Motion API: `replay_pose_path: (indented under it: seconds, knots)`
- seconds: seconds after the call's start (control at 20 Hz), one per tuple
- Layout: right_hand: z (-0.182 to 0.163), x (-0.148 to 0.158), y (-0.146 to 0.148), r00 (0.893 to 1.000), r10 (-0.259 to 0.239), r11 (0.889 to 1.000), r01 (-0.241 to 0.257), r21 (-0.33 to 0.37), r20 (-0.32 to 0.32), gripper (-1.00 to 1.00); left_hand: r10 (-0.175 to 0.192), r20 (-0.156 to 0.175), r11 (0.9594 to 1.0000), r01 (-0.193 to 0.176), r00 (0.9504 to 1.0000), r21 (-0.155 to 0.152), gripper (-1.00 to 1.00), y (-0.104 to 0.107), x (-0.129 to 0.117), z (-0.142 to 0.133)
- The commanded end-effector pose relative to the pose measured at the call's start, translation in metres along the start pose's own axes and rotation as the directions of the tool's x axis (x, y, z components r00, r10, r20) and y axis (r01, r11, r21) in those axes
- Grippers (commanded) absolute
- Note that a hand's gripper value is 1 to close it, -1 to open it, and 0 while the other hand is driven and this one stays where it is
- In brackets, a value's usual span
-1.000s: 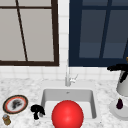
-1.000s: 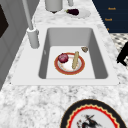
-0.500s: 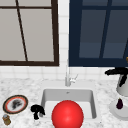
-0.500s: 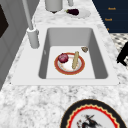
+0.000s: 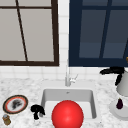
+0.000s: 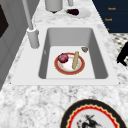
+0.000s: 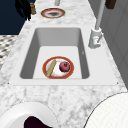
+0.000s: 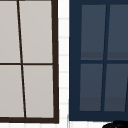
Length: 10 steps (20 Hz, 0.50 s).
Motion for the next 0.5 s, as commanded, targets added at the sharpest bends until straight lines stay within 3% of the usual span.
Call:
replay_pose_path:
  seconds: [0.0, 0.15, 0.25, 0.45]
  knots:
    - [-0.005, -0.006, 0.0, 0.993, 0.03, 0.999, -0.034, -0.03, -0.111, -1.0, 0.0, 0.0, 1.0, 0.0, 1.0, 0.0, 0.0, 0.0, 0.0, 0.0]
    - [-0.01, -0.01, 0.017, 0.985, 0.018, 0.999, -0.011, 0.041, -0.169, -1.0, 0.0, 0.0, 1.0, 0.0, 1.0, 0.0, 0.0, 0.0, 0.0, 0.0]
    - [-0.009, -0.004, 0.027, 0.975, 0.013, 1.0, -0.007, 0.028, -0.222, -1.0, 0.0, 0.0, 1.0, 0.0, 1.0, 0.0, 0.0, 0.0, 0.0, 0.0]
    - [-0.035, -0.001, 0.057, 0.972, 0.011, 0.998, 0.002, 0.055, -0.235, -1.0, 0.0, 0.0, 1.0, 0.0, 1.0, 0.0, 0.0, 0.0, 0.0, 0.0]
